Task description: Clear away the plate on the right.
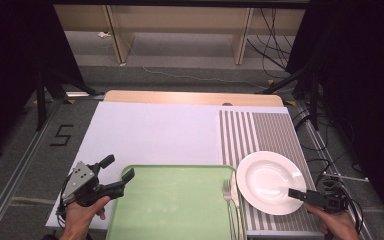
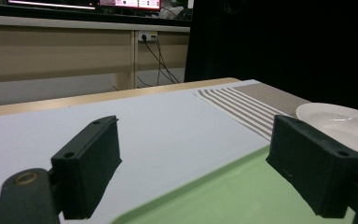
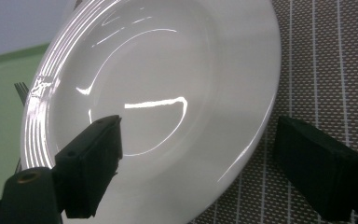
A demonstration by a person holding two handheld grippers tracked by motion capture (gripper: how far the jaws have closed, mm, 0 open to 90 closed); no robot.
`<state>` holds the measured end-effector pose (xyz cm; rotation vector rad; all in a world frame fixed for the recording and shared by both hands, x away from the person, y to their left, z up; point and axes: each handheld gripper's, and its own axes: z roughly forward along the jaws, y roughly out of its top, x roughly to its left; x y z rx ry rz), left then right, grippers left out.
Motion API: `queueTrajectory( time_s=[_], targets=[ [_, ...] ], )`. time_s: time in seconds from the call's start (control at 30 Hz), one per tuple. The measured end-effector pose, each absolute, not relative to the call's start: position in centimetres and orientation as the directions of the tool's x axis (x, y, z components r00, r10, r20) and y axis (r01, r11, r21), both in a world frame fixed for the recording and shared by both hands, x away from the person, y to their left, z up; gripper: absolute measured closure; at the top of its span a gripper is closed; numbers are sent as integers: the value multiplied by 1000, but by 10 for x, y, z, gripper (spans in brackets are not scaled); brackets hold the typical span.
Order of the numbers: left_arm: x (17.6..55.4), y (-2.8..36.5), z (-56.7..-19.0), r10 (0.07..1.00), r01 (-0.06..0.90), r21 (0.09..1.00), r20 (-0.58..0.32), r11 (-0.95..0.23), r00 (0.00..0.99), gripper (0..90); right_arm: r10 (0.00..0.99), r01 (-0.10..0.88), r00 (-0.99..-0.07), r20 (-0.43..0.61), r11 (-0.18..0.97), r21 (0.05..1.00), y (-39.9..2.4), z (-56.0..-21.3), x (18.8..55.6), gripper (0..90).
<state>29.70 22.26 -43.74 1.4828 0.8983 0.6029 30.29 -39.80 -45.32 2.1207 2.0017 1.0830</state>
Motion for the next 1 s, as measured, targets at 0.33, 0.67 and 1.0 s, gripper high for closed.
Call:
queueTrajectory(
  time_s=[0.33, 0.67, 1.0],
  targets=[
    [297, 222, -437, 814, 179, 983, -137, 41, 564, 159, 882, 881, -47, 469, -185, 435, -401, -460, 306, 263],
    [296, 223, -437, 819, 186, 982, -133, 33, 558, 159, 832, 887, -42, 554, -224, 404, -401, -464, 306, 378],
    [297, 223, -437, 818, 182, 983, -133, 35, 560, 158, 828, 887, -6, 561, -255, 385, -402, -468, 308, 479]
  ],
)
